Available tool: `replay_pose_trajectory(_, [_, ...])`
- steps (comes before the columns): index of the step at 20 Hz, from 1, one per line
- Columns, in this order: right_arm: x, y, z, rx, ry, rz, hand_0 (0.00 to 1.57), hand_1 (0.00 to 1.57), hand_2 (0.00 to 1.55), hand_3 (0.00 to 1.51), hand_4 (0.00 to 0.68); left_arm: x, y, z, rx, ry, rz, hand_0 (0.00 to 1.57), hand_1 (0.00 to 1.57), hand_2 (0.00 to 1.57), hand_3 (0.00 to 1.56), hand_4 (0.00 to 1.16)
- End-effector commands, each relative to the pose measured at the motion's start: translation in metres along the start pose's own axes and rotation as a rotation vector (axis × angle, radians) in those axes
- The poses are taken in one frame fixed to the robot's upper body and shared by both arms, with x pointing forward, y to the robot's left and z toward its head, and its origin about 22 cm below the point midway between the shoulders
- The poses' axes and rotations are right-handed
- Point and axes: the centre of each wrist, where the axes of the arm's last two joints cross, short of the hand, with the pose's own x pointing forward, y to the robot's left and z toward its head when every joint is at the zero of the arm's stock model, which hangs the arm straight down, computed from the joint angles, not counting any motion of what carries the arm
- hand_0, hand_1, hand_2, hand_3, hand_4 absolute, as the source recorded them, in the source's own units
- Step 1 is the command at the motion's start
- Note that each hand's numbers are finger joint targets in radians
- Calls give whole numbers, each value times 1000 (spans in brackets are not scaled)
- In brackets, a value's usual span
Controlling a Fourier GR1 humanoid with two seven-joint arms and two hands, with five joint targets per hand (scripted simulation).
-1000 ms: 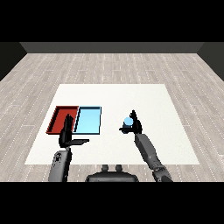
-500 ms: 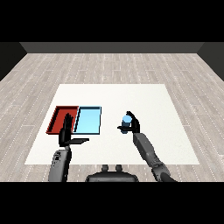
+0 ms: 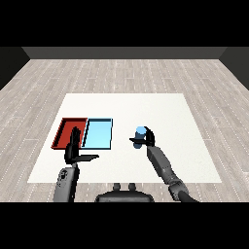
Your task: Pick the blue can and put it in the blue box
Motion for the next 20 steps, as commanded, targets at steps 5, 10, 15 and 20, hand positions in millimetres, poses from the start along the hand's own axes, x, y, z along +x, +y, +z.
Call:
replay_pose_trajectory(5, [18,23,16,28,-150,73,1451,1451,1470,1348,477,-11,-8,-2,-9,19,19,0,0,0,0,0])
replay_pose_trajectory(10, [48,48,7,54,-222,75,1459,1459,1480,1354,518,-20,-23,-13,-44,38,36,0,0,0,0,0])
replay_pose_trajectory(15, [62,36,5,74,-261,54,1466,1466,1482,1381,525,-10,-45,-10,-108,23,64,0,0,0,0,0])
replay_pose_trajectory(20, [86,60,-3,137,-292,51,1444,1444,1468,1345,556,1,-60,-22,-119,51,93,0,0,0,0,0])
